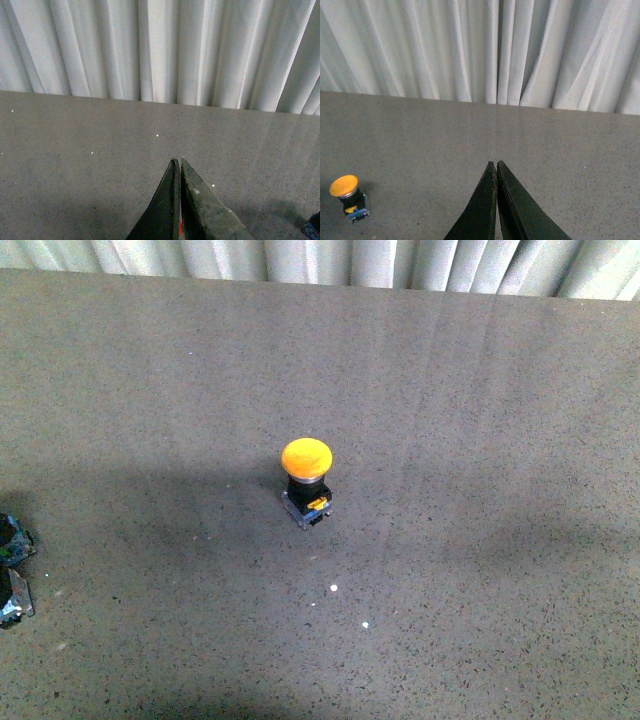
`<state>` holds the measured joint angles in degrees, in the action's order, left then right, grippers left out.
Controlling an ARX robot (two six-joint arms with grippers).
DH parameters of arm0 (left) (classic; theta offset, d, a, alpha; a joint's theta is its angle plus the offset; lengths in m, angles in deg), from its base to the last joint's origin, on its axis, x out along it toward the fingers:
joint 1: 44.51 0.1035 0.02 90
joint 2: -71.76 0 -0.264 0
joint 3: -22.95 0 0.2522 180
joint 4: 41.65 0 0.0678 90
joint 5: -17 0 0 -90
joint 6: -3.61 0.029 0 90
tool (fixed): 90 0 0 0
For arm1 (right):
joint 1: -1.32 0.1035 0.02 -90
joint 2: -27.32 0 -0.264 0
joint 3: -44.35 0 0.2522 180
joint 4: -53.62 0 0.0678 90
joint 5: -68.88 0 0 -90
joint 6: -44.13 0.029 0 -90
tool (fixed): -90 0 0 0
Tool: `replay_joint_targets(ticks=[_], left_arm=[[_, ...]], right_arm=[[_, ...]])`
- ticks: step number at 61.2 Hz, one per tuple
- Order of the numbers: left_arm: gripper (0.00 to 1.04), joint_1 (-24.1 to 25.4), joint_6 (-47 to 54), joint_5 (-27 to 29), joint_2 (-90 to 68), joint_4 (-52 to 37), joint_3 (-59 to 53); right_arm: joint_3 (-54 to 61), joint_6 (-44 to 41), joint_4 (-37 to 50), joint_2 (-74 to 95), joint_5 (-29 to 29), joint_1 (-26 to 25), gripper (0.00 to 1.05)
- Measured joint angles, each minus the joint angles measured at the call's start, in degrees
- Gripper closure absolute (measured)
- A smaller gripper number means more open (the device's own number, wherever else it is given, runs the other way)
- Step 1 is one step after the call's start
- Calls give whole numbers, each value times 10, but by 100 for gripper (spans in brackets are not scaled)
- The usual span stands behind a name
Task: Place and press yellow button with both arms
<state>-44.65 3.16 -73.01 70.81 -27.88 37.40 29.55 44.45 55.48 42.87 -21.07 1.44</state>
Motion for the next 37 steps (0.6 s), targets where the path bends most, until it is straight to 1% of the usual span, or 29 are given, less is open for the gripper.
replay_joint_targets(ticks=[22,26,28,37], left_arm=[[103,0,0,0,0,0,0],[103,0,0,0,0,0,0],[103,0,0,0,0,0,0],[103,0,0,0,0,0,0]], right_arm=[[0,0,-56,-56,0,0,103],[0,0,-126,-108,-1,0,103],[0,0,-146,-128,0,0,103],[0,0,-154,-150,0,0,103]])
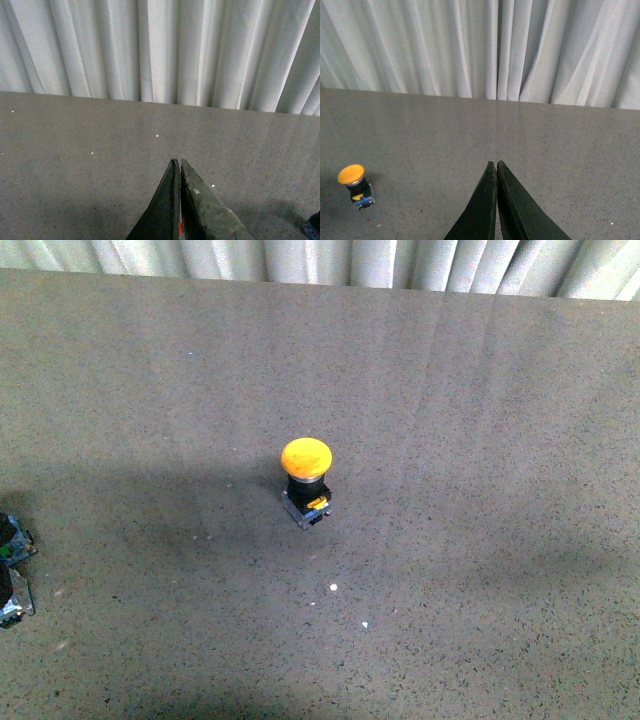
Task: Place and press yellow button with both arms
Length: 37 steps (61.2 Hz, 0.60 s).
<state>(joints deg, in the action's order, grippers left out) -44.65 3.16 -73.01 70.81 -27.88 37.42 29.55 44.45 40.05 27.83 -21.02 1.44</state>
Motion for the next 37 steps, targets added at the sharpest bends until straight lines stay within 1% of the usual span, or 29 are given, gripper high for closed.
replay_joint_targets(ticks=[6,8,13,19,21,22,25,31,34,35,37], left_arm=[[103,0,0,0,0,0,0],[103,0,0,0,0,0,0],[103,0,0,0,0,0,0],[103,0,0,0,0,0,0],[103,0,0,0,0,0,0],[102,0,0,0,0,0,0],[91,0,0,0,0,0,0],[75,0,0,0,0,0,0],[63,0,0,0,0,0,0],[61,0,0,0,0,0,0],[54,0,0,0,0,0,0]], right_arm=[[0,0,0,-2,0,0,103],[0,-1,0,-2,0,0,102],[0,-1,0,-2,0,0,88],[0,-1,0,-2,0,0,67],[0,-1,0,-2,0,0,58],[0,-1,0,-2,0,0,53],[0,-1,0,-2,0,0,42],[0,-1,0,-2,0,0,26],[0,-1,0,-2,0,0,14],[0,-1,0,-2,0,0,13],[0,-1,0,-2,0,0,8]])
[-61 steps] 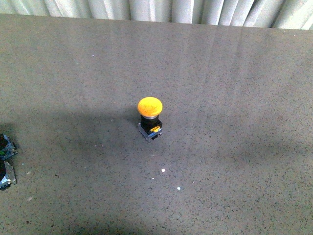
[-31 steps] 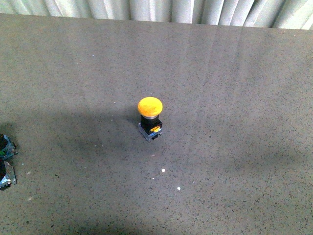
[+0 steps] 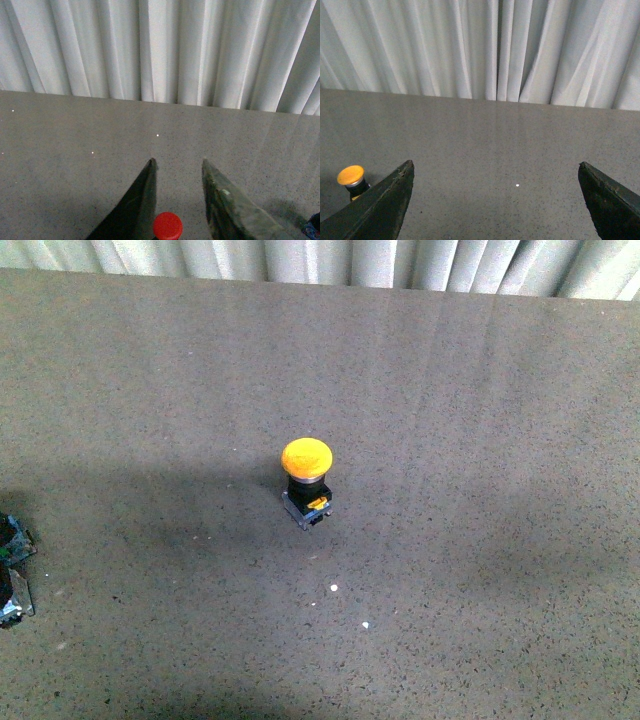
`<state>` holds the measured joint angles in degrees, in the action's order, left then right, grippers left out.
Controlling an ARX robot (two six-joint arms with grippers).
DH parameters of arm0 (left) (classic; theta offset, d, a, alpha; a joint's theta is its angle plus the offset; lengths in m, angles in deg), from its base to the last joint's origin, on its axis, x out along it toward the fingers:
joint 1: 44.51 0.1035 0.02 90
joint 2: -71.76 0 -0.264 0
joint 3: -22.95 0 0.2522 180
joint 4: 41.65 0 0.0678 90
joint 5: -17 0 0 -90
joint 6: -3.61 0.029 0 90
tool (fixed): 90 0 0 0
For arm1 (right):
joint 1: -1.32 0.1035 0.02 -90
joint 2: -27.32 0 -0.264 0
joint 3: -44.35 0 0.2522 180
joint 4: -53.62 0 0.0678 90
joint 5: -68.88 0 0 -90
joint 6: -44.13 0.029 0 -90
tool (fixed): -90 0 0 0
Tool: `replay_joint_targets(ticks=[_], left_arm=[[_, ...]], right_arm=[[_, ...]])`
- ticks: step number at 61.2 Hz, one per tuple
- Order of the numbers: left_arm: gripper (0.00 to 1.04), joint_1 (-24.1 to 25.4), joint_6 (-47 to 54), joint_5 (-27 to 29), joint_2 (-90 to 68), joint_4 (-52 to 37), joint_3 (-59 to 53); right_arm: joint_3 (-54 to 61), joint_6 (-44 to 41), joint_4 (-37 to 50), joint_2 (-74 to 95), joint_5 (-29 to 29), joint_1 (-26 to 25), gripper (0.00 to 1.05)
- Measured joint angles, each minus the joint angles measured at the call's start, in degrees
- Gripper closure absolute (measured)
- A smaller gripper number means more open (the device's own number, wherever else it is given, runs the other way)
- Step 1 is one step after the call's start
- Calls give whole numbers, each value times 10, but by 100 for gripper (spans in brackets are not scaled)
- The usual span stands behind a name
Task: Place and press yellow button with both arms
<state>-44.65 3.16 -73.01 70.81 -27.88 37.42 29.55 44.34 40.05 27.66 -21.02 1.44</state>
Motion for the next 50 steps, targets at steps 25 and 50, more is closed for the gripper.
replay_joint_targets(ticks=[25,50], left_arm=[[9,0,2,0,0,0,0],[9,0,2,0,0,0,0]], right_arm=[[0,0,0,0,0,0,9],[0,0,0,0,0,0,9]])
